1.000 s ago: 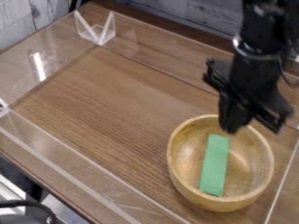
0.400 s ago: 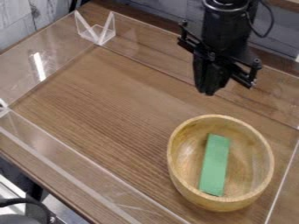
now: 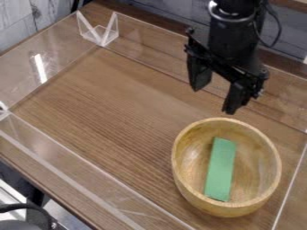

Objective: Remove the green block from inside the brown bowl and put it on the table

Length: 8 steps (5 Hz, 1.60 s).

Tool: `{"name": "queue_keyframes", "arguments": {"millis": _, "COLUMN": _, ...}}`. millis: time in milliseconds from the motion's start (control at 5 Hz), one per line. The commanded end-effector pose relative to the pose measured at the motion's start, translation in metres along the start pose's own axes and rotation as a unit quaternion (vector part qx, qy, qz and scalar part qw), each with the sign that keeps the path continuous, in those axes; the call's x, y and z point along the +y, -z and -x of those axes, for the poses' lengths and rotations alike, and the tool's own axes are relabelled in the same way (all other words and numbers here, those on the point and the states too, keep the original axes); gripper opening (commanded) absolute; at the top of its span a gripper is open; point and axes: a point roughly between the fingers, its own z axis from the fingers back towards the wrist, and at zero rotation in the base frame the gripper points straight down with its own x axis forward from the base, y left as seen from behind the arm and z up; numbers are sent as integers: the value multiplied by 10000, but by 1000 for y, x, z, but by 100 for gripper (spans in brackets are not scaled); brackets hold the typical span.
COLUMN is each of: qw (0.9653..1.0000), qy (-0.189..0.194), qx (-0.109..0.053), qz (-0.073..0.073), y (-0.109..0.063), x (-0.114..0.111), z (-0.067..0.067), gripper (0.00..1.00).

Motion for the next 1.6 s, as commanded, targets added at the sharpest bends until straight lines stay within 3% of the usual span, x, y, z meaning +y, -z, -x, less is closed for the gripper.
{"name": "queue_keyframes", "arguments": {"millis": 0, "qw": 9993, "qy": 126, "qx": -341, "qz": -44, "y": -10, "x": -6, "z": -3, "gripper": 100}}
{"name": "queue_keyframes", "arguments": {"millis": 1400, "qw": 9994, "qy": 241, "qx": -190, "qz": 185, "y": 26, "x": -37, "z": 16, "gripper": 100}}
